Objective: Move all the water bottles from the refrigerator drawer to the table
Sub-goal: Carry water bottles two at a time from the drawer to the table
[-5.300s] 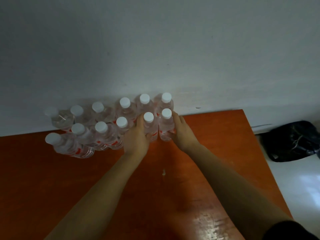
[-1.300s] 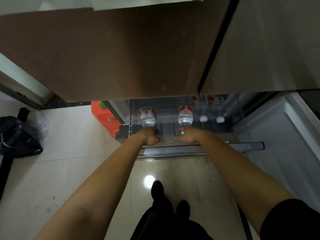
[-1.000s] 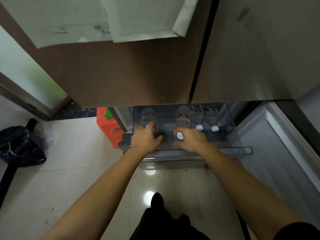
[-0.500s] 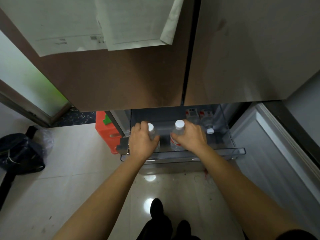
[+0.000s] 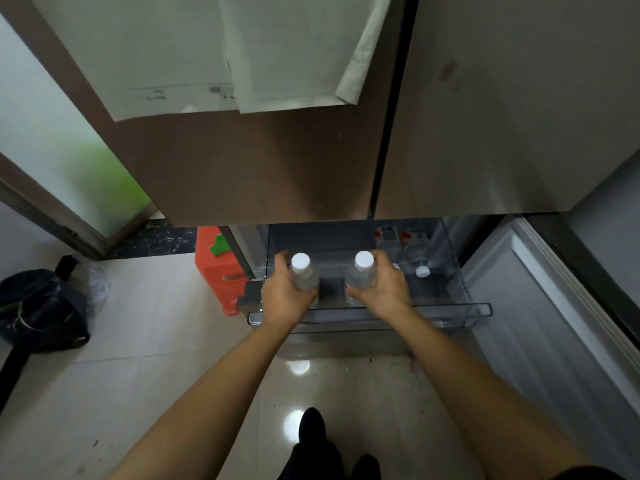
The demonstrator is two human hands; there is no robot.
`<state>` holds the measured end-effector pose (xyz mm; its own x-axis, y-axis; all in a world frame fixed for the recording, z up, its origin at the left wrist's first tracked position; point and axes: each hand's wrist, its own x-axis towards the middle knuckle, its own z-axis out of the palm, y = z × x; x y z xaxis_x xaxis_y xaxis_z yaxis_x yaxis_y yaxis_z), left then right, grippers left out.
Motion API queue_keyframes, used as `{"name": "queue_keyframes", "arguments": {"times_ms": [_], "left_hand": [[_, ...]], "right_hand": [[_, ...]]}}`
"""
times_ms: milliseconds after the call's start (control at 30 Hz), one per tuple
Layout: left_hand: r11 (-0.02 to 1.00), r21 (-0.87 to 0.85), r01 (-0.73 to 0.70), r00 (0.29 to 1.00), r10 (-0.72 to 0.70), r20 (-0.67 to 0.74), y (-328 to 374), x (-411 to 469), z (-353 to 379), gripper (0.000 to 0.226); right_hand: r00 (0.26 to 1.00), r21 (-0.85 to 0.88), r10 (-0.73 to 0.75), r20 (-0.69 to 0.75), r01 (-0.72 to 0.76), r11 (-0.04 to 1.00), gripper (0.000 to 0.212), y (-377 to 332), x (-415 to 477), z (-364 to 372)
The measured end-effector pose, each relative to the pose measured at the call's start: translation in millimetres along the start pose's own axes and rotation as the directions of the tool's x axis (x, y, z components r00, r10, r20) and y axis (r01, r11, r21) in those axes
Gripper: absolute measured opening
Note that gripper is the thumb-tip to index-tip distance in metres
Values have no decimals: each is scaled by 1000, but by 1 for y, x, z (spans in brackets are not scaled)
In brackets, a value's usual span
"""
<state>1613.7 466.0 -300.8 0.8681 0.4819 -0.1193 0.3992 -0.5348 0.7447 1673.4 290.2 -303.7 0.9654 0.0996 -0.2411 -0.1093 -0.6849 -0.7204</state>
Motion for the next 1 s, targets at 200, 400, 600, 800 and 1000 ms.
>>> {"name": "queue_keyframes", "arguments": {"times_ms": [200, 400, 600, 800, 1000], "left_hand": [[976, -203, -76, 997, 71, -34, 27, -16, -38, 64], [939, -282, -196, 970, 145, -193, 33, -53, -80, 69], [932, -309, -187, 965, 116, -235, 11, -106, -143, 65], [932, -343, -120, 938, -6, -347, -55, -165, -215, 73], [929, -360, -85, 878, -101, -467, -154, -274, -323, 63]], "right_hand": [[980, 174, -196, -24, 197, 965, 76, -25, -16, -38], [896, 268, -441, -45, 436, 859, 78, -64, -36, -37], [813, 334, -565, 137, 499, 799, 82, -109, -76, -4], [667, 343, -678, 308, 587, 733, 84, -149, -139, 61], [499, 394, -779, 381, 674, 625, 83, -218, -247, 164]]}}
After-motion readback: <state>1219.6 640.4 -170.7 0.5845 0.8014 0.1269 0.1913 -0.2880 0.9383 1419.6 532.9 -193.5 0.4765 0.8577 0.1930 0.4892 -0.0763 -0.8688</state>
